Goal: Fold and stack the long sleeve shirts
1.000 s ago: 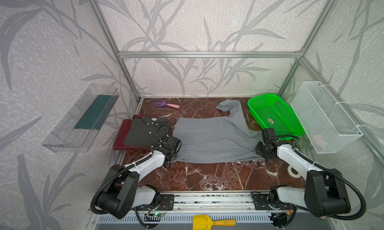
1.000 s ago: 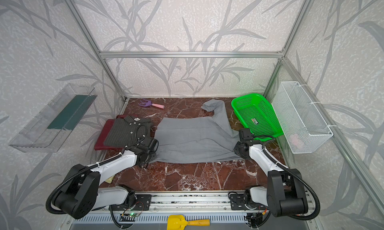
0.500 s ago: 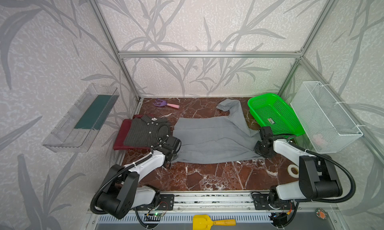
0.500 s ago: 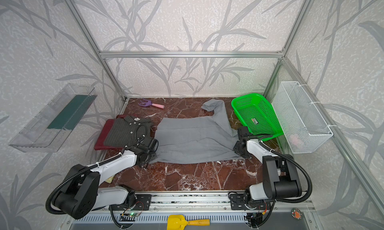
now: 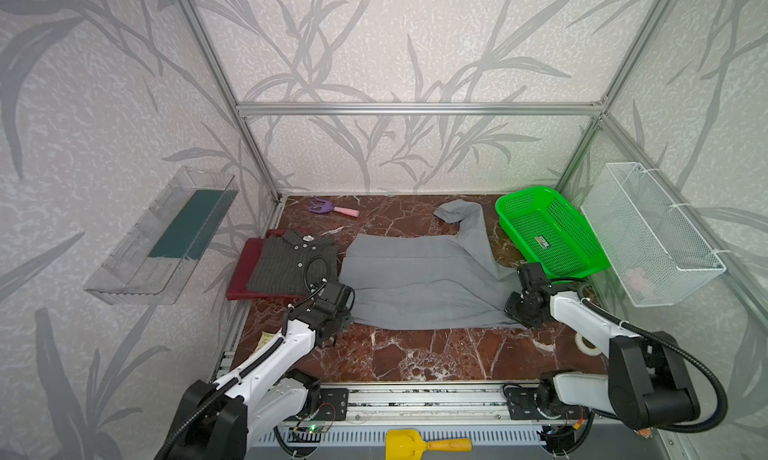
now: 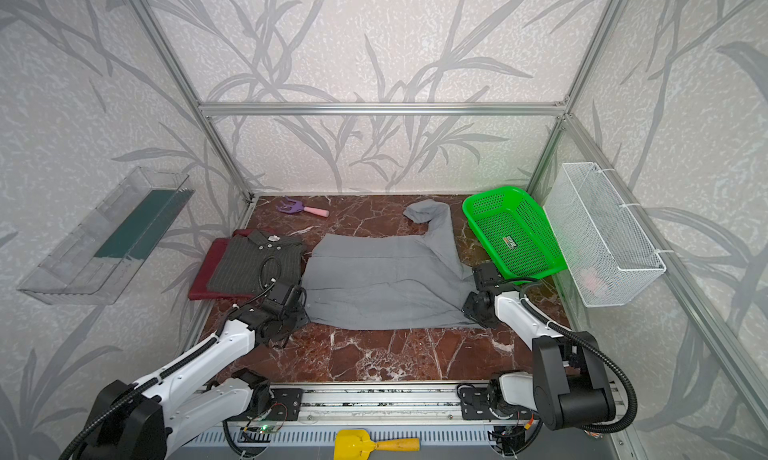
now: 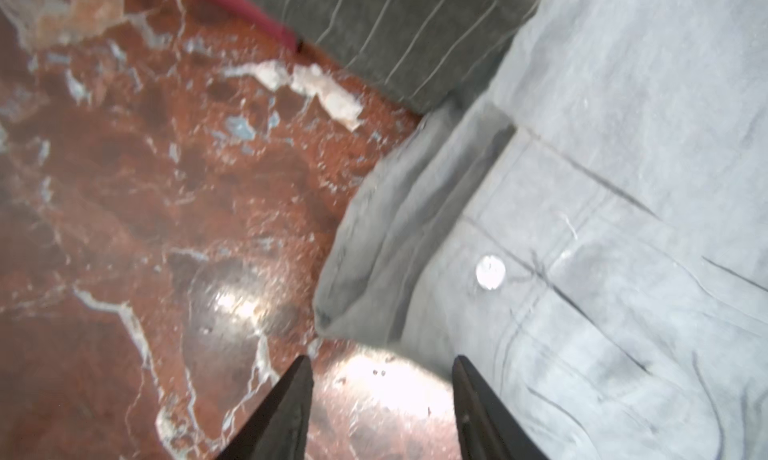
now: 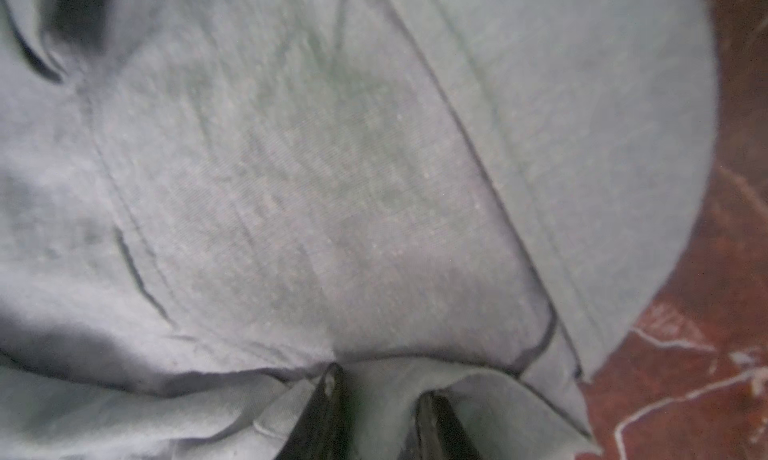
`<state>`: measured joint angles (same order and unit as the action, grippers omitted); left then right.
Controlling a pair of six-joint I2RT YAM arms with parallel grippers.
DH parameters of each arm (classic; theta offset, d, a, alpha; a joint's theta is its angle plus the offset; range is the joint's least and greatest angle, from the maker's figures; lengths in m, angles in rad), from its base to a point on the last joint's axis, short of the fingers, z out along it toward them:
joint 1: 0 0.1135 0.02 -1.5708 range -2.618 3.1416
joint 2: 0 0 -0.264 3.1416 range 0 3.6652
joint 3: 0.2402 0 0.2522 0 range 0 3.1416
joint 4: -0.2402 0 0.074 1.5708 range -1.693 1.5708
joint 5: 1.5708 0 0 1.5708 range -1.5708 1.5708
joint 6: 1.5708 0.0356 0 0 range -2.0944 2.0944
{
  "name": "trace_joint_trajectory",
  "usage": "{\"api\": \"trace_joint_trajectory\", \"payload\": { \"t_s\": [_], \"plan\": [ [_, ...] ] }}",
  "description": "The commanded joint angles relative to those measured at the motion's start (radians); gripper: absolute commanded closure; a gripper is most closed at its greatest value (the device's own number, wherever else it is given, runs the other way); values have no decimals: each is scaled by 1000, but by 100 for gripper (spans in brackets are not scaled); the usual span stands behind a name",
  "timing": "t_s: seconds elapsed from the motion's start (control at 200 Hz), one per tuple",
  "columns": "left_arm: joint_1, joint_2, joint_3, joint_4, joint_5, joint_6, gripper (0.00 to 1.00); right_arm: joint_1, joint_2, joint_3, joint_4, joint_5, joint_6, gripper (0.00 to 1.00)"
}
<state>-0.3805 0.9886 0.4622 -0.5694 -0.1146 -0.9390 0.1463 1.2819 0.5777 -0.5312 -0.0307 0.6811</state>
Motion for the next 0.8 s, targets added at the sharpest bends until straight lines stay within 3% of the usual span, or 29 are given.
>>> {"api": "trace_joint_trajectory", "payload": {
  "t_s": [0.0,0.12,0.235,0.38,0.51,0.795],
  "plan": [
    [-16,-74,-35,-80,58,-72,45,33,-44,-48,-86,-40,28,69],
    [-36,-186,-4,-131,45,-70,45,38,-152,-57,-151,-66,23,68],
    [-37,-253,71,-165,-20,-5,42,39,-294,23,-241,6,-25,62],
    [-36,-194,208,-171,-123,124,34,33,-349,175,-262,64,-128,37],
    [-36,-54,356,-146,-183,248,13,33,-242,349,-234,17,-194,29],
    [-18,347,713,-136,-201,480,1,42,134,703,-152,28,-253,24]
  ]
}}
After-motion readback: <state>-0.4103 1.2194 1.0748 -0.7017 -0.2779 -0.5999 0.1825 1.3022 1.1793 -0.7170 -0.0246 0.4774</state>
